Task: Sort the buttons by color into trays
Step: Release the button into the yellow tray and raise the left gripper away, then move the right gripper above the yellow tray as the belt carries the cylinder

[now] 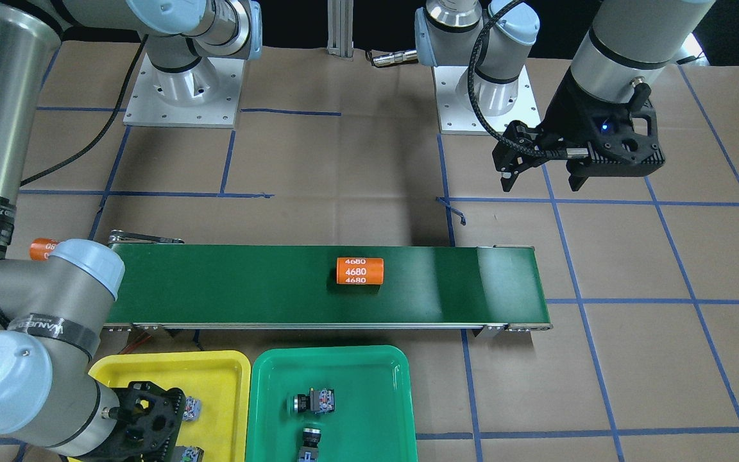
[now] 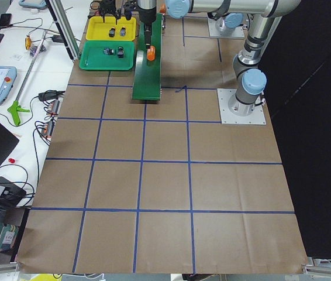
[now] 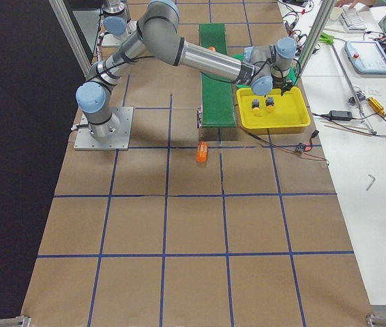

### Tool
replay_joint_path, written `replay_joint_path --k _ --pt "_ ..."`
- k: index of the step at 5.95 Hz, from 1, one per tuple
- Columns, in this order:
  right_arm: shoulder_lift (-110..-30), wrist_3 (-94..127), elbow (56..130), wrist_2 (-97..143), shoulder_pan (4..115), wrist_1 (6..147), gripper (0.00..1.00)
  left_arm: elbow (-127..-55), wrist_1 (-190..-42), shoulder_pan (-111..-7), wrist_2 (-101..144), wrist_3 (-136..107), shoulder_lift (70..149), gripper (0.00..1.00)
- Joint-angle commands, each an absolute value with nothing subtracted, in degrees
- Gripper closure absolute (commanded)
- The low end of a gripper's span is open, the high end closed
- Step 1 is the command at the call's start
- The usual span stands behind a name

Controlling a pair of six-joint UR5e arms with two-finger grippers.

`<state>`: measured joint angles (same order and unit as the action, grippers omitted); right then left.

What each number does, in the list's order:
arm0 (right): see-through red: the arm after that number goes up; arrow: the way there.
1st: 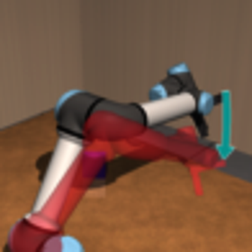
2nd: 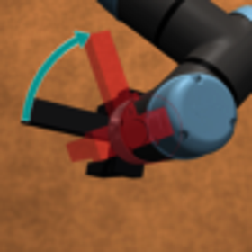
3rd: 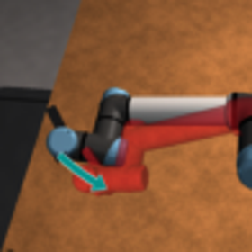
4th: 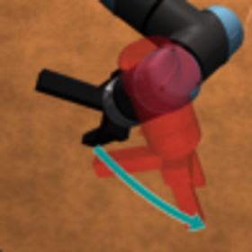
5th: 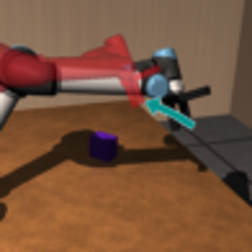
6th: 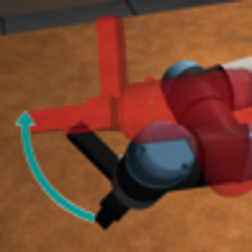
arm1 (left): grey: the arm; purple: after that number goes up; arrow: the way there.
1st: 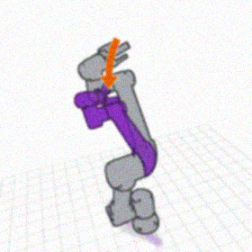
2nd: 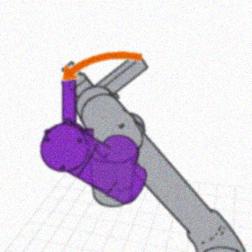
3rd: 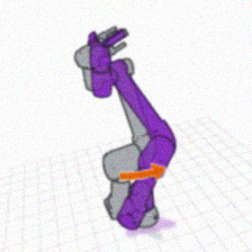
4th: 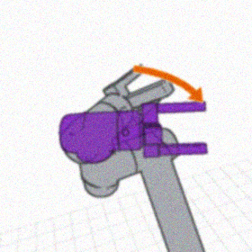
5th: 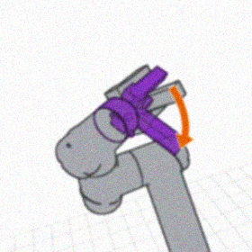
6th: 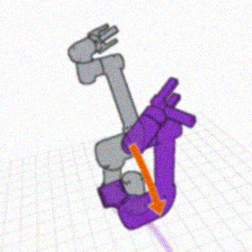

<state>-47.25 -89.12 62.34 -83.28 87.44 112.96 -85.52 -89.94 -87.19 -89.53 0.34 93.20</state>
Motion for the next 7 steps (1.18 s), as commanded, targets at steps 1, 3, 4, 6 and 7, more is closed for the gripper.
replay_joint_path --k 1,3,4,6,7 --pt "-57.95 -83.72 62.84 -88.49 87.54 96.51 0.0 -85.52 -89.74 -87.19 -89.3 -0.18 93.08 0.01" --pt "-68.77 -55.36 65.11 -88.59 88.93 83.54 0.0 -85.52 -90.09 -87.19 -89.47 -0.09 93.08 0.01" --pt "-72.99 -39.27 68.52 -88.25 90.42 82.63 0.0 -85.52 -90.09 -87.19 -89.39 -0.09 93.08 0.01" --pt "-79.95 -10.34 75.82 -87.63 91.49 82.97 0.0 -85.52 -90.09 -87.19 -89.39 -0.09 92.9 0.01" --pt "-84.42 -6.54 80.2 -87.98 91.06 83.14 0.0 -85.52 -90.09 -87.19 -89.47 -0.09 92.73 0.01"
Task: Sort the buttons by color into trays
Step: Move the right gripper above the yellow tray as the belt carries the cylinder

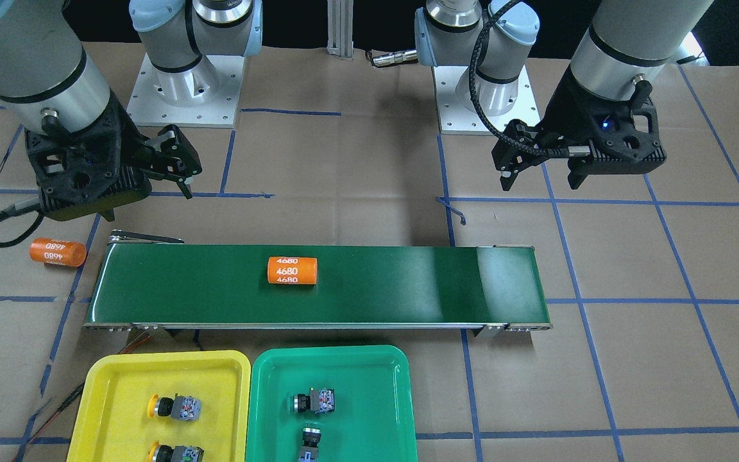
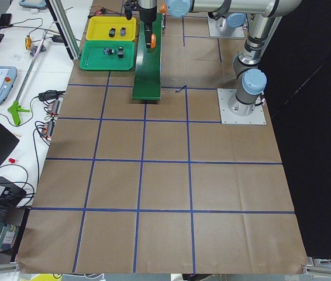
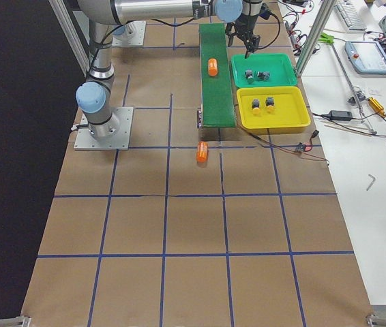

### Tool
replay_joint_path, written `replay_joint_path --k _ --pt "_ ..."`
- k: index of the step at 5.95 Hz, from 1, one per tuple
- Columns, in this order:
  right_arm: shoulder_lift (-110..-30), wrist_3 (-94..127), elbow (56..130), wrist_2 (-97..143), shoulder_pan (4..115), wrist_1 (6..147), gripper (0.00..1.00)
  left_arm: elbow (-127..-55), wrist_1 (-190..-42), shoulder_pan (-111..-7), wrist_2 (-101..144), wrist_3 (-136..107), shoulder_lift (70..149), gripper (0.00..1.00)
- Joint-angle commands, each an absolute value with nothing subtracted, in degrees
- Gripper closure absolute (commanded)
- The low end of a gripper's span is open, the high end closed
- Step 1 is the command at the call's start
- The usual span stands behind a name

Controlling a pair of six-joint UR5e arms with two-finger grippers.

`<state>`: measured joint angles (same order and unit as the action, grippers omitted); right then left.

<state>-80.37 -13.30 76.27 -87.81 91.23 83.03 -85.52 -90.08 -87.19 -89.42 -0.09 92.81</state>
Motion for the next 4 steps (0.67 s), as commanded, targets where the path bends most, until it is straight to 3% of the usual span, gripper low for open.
replay_joint_path --k 1,4 --pt "-88.9 -0.59 86.25 -87.8 90.97 83.67 0.0 -85.52 -90.09 -87.19 -89.47 -0.09 92.72 0.01" --pt "-91.32 0.17 89.73 -88.86 90.35 91.93 0.0 -85.61 -90.09 -87.19 -89.47 -0.09 92.99 0.01"
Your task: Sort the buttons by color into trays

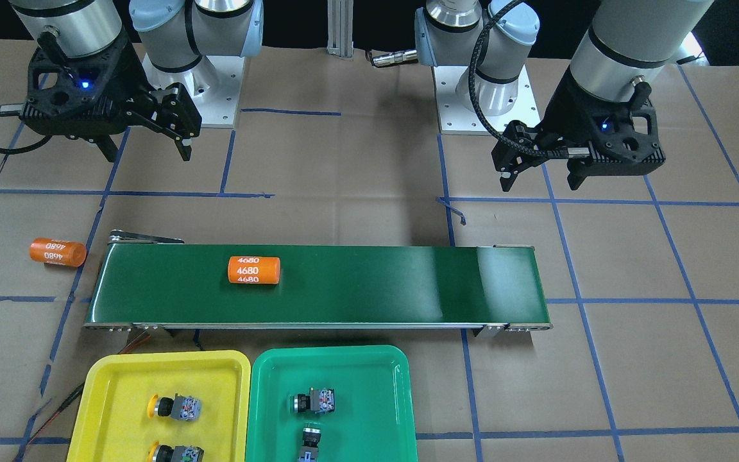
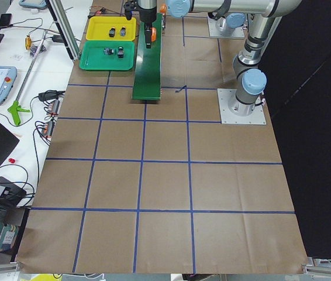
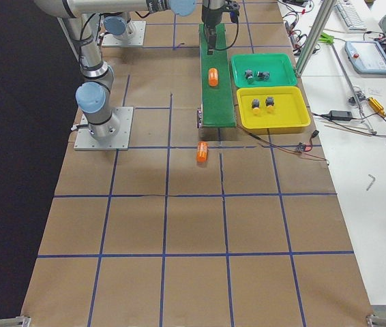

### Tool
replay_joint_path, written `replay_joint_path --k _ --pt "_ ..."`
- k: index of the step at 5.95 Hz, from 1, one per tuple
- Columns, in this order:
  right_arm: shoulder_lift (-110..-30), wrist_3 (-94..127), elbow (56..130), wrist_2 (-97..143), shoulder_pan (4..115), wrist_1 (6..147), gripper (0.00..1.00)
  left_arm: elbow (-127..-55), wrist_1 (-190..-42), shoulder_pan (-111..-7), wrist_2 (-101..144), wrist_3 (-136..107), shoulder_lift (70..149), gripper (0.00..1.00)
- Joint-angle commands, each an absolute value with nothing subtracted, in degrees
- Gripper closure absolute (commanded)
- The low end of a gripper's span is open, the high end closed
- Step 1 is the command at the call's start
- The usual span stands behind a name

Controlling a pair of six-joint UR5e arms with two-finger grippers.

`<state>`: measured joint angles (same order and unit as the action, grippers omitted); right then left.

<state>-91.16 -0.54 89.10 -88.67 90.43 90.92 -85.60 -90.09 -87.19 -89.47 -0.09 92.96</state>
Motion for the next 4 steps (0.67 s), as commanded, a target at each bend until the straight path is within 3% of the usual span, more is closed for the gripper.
replay_joint_path --k 1,4 --pt "-91.32 0.44 89.56 -88.94 90.44 91.85 0.0 -85.61 -90.09 -87.19 -89.47 -0.09 92.99 0.01" --pt "-91.23 1.14 89.12 -90.09 90.27 90.62 0.0 -85.61 -90.09 -87.19 -89.38 -0.09 93.08 0.01"
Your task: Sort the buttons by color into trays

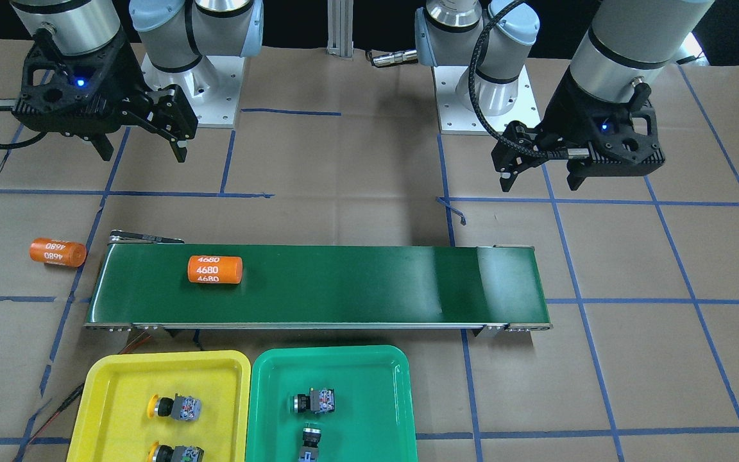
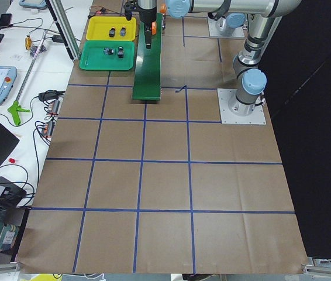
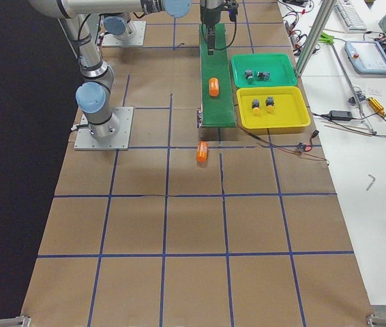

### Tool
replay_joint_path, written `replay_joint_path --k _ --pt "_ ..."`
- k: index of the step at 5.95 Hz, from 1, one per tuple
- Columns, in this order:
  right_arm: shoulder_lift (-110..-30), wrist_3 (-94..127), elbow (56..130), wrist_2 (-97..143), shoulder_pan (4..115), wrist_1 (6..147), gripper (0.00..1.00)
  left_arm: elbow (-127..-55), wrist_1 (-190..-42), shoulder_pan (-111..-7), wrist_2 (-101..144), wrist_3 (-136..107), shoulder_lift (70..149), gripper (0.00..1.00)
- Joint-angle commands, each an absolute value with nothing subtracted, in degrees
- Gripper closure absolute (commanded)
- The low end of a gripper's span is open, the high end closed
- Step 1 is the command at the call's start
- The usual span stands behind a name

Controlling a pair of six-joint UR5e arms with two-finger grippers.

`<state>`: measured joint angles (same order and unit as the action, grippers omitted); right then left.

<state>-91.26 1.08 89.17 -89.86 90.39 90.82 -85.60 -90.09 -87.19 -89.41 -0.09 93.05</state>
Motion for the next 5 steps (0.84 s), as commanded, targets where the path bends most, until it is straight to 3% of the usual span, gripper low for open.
replay_joint_path --k 1,5 --pt "-91.32 1.23 88.95 -90.17 90.09 88.44 0.0 -85.61 -90.09 -87.27 -89.38 -0.09 93.08 0.01" --pt "-91.76 3.6 88.24 -90.17 90.26 84.91 0.0 -85.61 -90.09 -87.28 -89.47 -0.09 93.08 0.01"
